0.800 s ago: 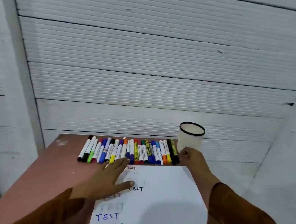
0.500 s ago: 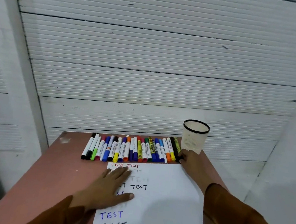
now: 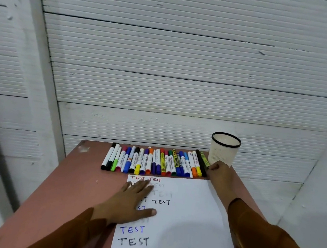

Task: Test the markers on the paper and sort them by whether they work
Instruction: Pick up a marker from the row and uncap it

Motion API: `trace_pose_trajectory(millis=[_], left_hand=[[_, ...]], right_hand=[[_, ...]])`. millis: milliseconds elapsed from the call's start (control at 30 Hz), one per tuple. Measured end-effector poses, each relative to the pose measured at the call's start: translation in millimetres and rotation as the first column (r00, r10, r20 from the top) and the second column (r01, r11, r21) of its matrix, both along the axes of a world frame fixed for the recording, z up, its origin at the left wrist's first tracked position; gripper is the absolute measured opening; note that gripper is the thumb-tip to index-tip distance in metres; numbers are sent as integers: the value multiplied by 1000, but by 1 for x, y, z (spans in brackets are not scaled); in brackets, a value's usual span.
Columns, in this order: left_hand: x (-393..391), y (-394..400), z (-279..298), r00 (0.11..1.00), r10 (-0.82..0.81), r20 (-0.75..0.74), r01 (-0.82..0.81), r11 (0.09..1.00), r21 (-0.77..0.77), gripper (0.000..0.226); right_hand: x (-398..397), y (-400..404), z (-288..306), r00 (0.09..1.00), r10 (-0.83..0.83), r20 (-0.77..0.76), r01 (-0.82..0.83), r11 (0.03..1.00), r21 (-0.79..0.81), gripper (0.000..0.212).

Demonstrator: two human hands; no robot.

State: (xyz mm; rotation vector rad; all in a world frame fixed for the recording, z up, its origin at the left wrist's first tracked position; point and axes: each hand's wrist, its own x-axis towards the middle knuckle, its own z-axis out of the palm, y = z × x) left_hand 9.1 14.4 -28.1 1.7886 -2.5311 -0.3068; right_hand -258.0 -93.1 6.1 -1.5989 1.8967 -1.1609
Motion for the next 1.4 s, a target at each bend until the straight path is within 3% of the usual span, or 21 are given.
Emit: trace_pose_trajectory(millis=[133, 233, 300, 400, 500, 633, 667, 700, 733, 800, 867, 967, 1100, 1300, 1400], left_hand=[[-9, 3, 11, 995, 36, -88, -36, 999, -1, 109], [-25, 8, 31, 939, 87, -332, -119, 990, -79, 73], [-39, 11, 48, 795, 148, -589, -200, 979, -24, 51], [-57, 9, 69, 457, 331, -826, -209, 942, 262, 50], [-64, 6, 77, 278, 384, -881, -188, 921, 342, 47], [-62, 14, 83, 80, 237, -968, -268, 941, 208, 26], [-60, 17, 84, 79, 199, -977, -273, 947, 170, 25], [-58, 18, 85, 132, 167, -977, -286, 950, 123, 23], [-56, 22, 84, 254, 143, -957, -297, 953, 63, 20], [-57, 32, 79, 586, 92, -805, -273, 958, -89, 15], [-62, 44, 73, 749, -3, -663, -200, 952, -231, 16], [-59, 48, 66, 821, -61, -568, -177, 918, -355, 27], [-51, 49, 60, 864, -89, -495, -160, 885, -438, 35], [-45, 52, 60, 834, -29, -551, -299, 815, -497, 42], [-36, 49, 58, 828, 4, -561, -304, 843, -443, 50]], right_hand=[[6, 2, 8, 955, -101, 278, 112, 993, -22, 16], [14, 15, 16, 799, -95, 594, 104, 994, 20, 25], [23, 28, 21, 640, -9, 769, -39, 998, 44, 24], [48, 60, 27, 474, 159, 866, -260, 965, -35, 26], [72, 92, 28, 425, 270, 864, -405, 910, -85, 27], [80, 114, 36, 433, 396, 810, -580, 810, -87, 25], [79, 116, 41, 481, 411, 775, -591, 804, -59, 24], [77, 116, 45, 527, 419, 740, -586, 809, -42, 21], [76, 117, 49, 548, 423, 722, -576, 816, -41, 17], [77, 120, 57, 523, 456, 720, -589, 804, -81, 13], [81, 124, 60, 501, 487, 715, -596, 793, -123, 12], [82, 127, 57, 517, 461, 721, -554, 823, -128, 15], [79, 132, 50, 452, 458, 765, -599, 792, -120, 15], [77, 133, 58, 423, 528, 737, -621, 761, -189, 19], [73, 128, 56, 361, 518, 775, -609, 761, -225, 18]])
